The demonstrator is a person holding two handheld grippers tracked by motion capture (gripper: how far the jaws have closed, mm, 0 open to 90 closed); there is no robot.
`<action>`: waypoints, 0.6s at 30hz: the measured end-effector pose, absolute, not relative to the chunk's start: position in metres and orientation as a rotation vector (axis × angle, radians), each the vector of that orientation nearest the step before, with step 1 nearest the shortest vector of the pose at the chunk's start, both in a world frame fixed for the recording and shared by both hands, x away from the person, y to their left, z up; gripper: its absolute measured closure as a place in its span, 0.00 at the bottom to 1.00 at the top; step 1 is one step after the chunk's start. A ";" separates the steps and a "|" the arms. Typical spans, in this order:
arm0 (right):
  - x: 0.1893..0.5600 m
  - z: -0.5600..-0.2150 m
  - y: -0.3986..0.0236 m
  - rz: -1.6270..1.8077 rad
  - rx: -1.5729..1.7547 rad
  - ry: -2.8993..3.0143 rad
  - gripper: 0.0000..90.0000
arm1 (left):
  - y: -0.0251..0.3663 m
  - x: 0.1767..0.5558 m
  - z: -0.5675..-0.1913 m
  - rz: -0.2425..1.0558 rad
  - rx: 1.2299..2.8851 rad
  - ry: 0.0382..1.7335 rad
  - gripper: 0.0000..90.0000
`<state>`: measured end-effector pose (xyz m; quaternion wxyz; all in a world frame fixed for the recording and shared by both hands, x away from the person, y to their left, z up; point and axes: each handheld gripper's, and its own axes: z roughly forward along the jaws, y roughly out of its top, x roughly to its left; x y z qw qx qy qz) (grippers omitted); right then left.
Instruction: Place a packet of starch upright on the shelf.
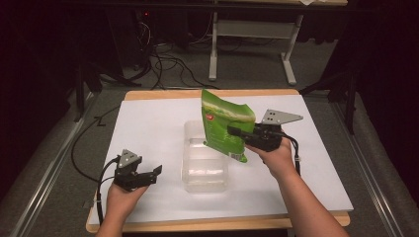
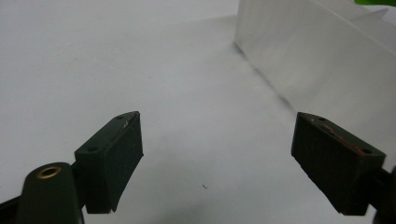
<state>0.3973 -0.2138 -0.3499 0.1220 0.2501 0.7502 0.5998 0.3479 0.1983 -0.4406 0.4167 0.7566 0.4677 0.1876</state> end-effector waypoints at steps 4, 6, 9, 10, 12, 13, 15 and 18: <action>0.405 -0.352 -0.205 1.783 0.681 2.228 0.91 | 0.207 0.343 -0.441 0.481 1.883 1.210 0.19; 0.408 -0.353 -0.200 1.787 0.650 2.258 0.91 | 0.211 0.340 -0.442 0.488 1.881 1.224 0.19; 0.412 -0.355 -0.194 1.784 0.624 2.288 0.91 | 0.217 0.334 -0.441 0.517 1.878 1.229 0.19; 0.414 -0.356 -0.191 1.784 0.619 2.299 0.91 | 0.218 0.333 -0.441 0.521 1.880 1.233 0.19; 0.417 -0.357 -0.187 1.792 0.605 2.311 0.91 | 0.219 0.331 -0.441 0.516 1.875 1.243 0.19; 0.419 -0.357 -0.185 1.797 0.598 2.320 0.91 | 0.222 0.330 -0.440 0.521 1.875 1.251 0.19; 0.421 -0.358 -0.183 1.798 0.591 2.328 0.91 | 0.222 0.329 -0.441 0.522 1.876 1.253 0.19; 0.425 -0.359 -0.177 1.808 0.574 2.344 0.91 | 0.224 0.327 -0.442 0.523 1.885 1.260 0.19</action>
